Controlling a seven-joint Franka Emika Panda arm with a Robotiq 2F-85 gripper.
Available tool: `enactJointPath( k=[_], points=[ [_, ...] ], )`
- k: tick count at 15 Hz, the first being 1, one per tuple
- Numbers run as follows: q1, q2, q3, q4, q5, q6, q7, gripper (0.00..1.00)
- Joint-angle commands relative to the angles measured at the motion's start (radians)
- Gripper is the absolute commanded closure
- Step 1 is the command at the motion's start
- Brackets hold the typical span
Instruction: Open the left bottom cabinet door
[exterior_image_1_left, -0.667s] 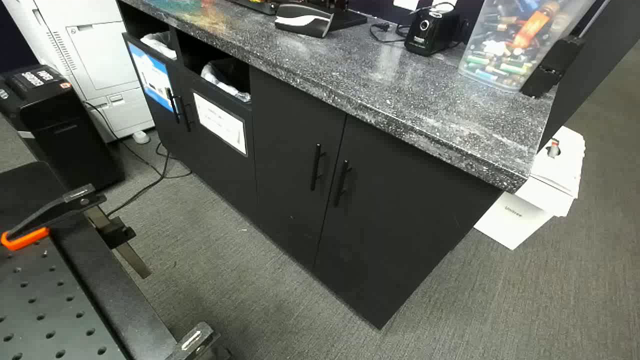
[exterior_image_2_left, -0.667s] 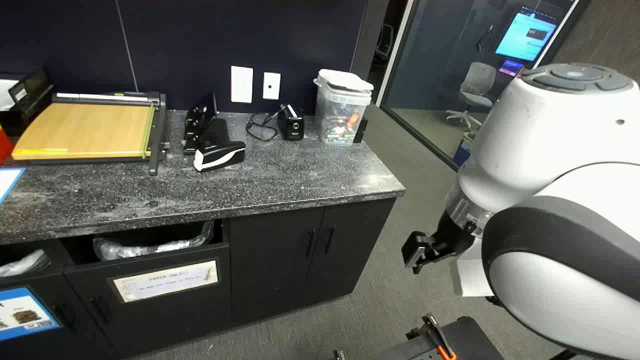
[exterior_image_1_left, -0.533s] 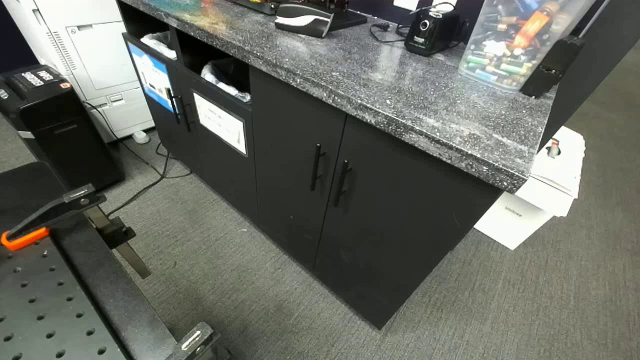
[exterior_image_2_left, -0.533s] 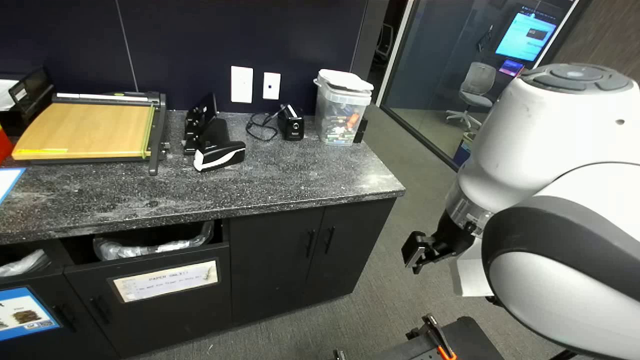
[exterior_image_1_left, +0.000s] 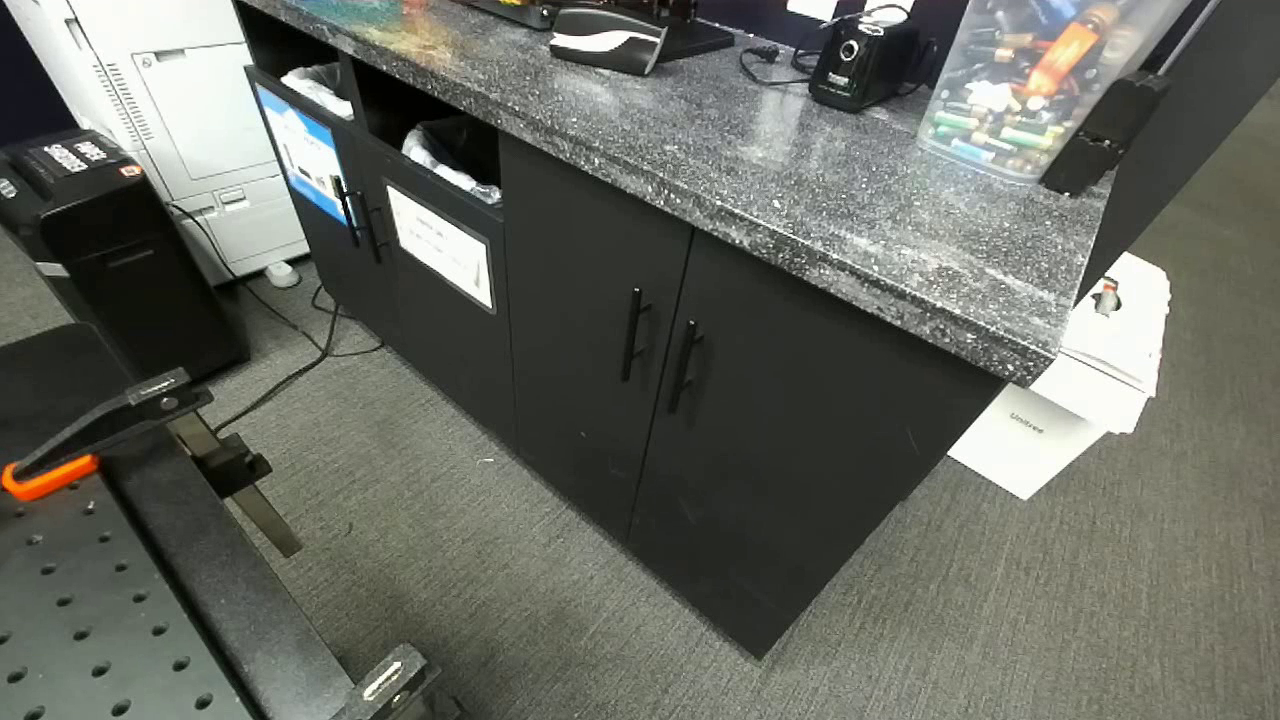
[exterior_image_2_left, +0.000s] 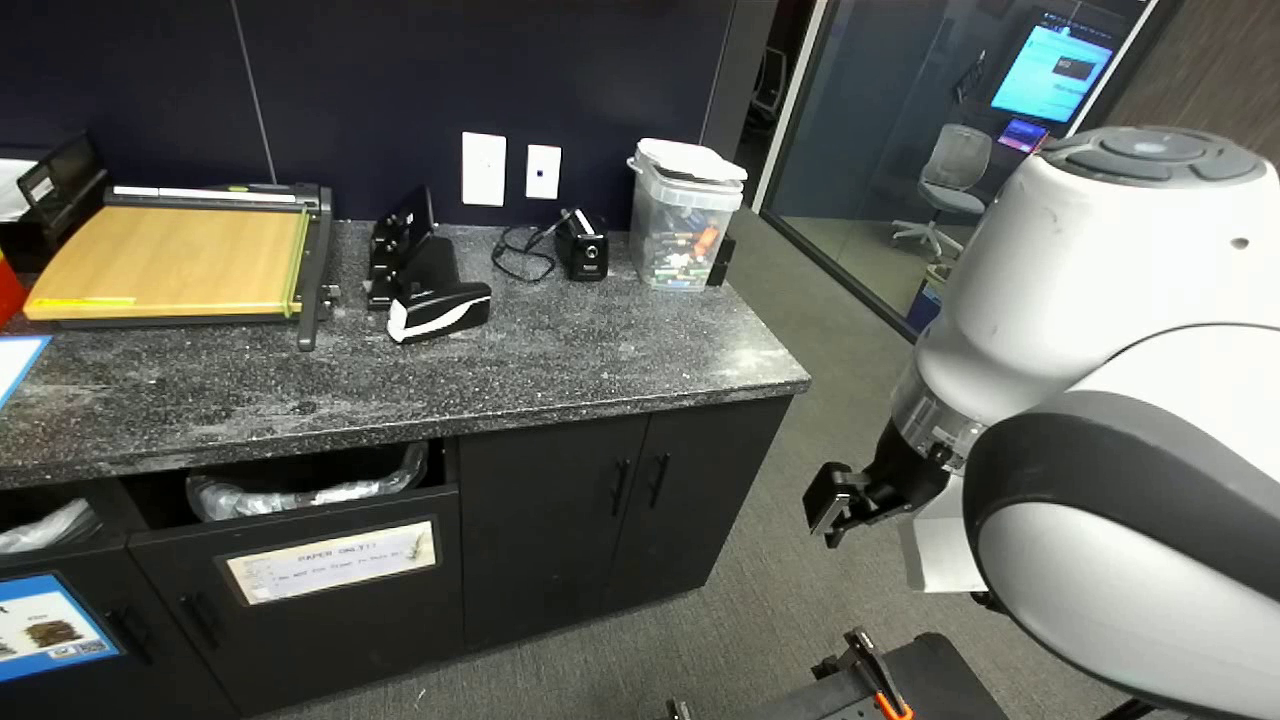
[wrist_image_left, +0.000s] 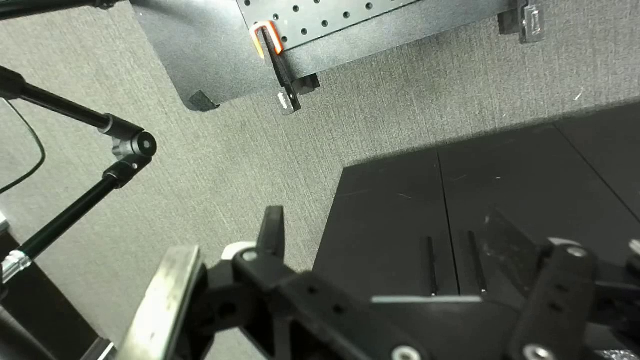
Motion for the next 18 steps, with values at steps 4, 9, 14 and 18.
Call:
enactJointPath(
  k=[4, 9, 14, 18],
  points=[
    [-0.113, 0.321, 0.03, 0.163, -0.038, 0.254, 0.032, 0.0],
    [-0.221, 0.631, 0.1, 0.294, -0.18, 0.447, 0.145, 0.0],
    [-0.156, 0.954, 0.047, 0.449, -0.519, 0.559, 0.417, 0.0],
    [-0.057, 1.209, -0.04, 0.631, -0.745, 0.571, 0.608, 0.0]
  ],
)
